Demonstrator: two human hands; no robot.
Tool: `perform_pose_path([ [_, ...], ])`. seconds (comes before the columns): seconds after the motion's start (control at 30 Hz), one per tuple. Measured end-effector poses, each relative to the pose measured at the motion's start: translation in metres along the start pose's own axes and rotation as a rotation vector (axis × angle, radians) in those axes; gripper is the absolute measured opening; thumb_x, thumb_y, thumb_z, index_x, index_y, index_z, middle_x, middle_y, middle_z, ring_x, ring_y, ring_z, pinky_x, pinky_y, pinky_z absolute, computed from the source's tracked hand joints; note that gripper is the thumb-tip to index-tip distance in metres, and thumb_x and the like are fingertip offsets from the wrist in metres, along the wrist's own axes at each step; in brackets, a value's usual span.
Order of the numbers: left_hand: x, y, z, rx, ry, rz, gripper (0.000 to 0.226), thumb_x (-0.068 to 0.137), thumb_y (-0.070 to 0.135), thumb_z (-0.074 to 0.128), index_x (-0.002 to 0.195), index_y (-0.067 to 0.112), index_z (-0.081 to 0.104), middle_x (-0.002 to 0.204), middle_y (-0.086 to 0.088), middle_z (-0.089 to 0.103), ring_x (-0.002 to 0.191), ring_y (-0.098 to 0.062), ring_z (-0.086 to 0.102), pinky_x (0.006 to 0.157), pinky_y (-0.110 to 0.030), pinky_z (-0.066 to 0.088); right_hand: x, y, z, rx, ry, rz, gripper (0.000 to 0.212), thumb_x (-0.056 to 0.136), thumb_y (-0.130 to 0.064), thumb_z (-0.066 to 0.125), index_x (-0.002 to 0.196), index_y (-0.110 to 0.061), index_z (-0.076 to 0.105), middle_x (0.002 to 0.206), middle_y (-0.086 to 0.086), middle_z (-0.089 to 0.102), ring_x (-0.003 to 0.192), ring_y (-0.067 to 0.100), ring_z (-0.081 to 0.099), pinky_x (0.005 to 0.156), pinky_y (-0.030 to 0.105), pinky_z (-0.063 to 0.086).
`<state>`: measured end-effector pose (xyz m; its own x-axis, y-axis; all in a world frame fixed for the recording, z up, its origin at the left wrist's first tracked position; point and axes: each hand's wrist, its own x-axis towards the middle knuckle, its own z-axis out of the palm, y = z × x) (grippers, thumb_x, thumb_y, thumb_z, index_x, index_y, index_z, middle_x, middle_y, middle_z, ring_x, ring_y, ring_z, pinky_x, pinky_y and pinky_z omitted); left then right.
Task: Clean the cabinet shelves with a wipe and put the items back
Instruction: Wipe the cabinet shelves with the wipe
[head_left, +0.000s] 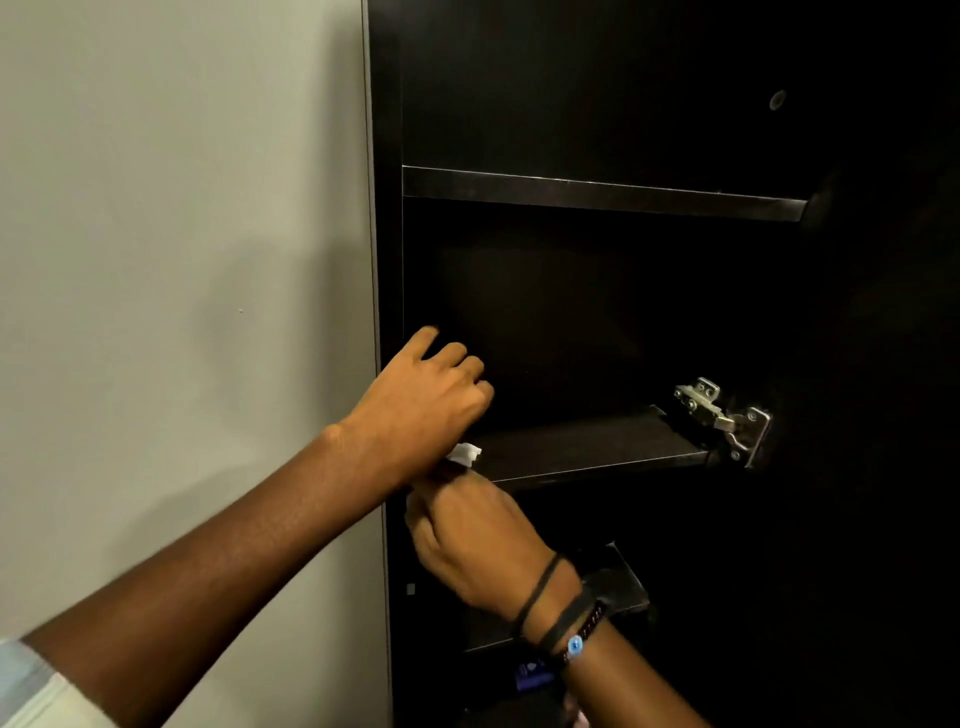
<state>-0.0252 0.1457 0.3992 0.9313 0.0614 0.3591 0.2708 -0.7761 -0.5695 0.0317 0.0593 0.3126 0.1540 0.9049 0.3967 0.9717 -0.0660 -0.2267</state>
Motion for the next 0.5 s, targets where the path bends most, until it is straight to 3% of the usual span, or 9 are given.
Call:
perform_pose_path([
  [0.1,-0.004,0.002,0.003,-0.03,0.013,0.0,0.038,0.092,0.014,0.047,0.13,0.017,0.046,0.136,-0.007,0.047,0.133,-0.025,0.036,0.114,-0.046,0.016,-0.025,0.019,-0.003,0.172,0.051,0.017,0.042,0.089,-0.02,0.035,0.123,-0.014,0.058,0.126,0.002,0.061,0.12,0.014,0.053,0.105,0.03,0.04],
  [0.17,-0.007,0.003,0.006,-0.051,0.047,0.012,0.035,0.091,0.014,0.047,0.126,0.017,0.05,0.131,-0.007,0.052,0.129,-0.025,0.04,0.113,-0.045,0.019,-0.043,0.049,-0.017,0.21,0.109,0.137,0.05,0.084,-0.015,0.038,0.132,-0.02,0.055,0.137,-0.004,0.055,0.13,0.007,0.047,0.112,0.027,0.034],
  [0.3,-0.01,0.004,0.009,-0.086,0.081,0.017,0.032,0.092,0.011,0.046,0.122,0.015,0.054,0.127,-0.008,0.056,0.126,-0.026,0.045,0.112,-0.046,0.021,-0.065,0.109,-0.057,-0.076,0.14,0.334,0.062,0.079,0.006,0.053,0.127,-0.035,0.057,0.136,-0.01,0.055,0.129,0.013,0.05,0.108,0.023,0.038],
  [0.5,-0.012,0.006,0.009,-0.11,0.061,0.018,0.034,0.093,0.013,0.046,0.126,0.017,0.051,0.13,-0.007,0.053,0.129,-0.025,0.042,0.113,-0.046,0.02,-0.056,0.105,-0.068,-0.137,0.117,0.243,0.052,0.079,0.005,0.064,0.119,-0.029,0.065,0.131,-0.017,0.055,0.124,0.004,0.051,0.102,0.001,0.024],
])
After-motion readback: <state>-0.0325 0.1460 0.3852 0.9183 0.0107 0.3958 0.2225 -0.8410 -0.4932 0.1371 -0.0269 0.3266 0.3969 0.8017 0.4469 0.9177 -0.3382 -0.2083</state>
